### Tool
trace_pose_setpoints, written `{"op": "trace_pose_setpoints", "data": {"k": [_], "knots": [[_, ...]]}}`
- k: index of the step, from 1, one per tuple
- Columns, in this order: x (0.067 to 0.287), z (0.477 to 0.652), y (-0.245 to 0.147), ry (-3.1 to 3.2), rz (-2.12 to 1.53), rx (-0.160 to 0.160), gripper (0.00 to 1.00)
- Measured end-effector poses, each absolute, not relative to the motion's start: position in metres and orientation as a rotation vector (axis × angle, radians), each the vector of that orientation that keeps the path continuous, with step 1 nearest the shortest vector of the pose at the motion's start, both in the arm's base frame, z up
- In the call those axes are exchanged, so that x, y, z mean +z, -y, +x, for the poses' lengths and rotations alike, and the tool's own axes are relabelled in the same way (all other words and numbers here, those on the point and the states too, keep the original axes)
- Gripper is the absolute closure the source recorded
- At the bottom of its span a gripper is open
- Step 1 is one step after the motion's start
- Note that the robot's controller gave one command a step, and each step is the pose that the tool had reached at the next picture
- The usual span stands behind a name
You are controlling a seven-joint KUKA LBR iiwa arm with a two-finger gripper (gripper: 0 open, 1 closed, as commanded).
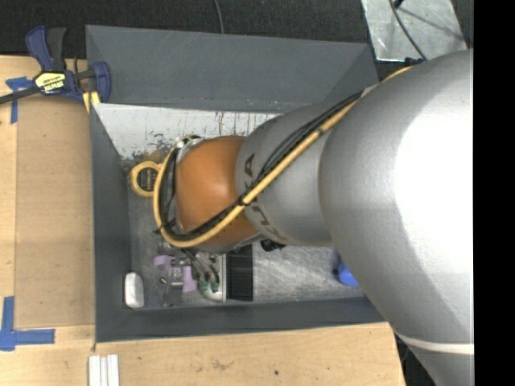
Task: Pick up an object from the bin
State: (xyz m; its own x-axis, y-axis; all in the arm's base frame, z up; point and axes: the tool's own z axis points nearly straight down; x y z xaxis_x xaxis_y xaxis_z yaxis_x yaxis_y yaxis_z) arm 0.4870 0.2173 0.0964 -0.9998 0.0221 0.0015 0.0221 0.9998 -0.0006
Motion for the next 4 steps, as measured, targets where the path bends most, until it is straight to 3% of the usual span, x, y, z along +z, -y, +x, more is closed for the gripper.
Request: {"op": "trace_pose_setpoints", "data": {"k": [4], "knots": [[0.141, 0.488, -0.217, 3.144, -0.035, -0.002, 1.00]]}}
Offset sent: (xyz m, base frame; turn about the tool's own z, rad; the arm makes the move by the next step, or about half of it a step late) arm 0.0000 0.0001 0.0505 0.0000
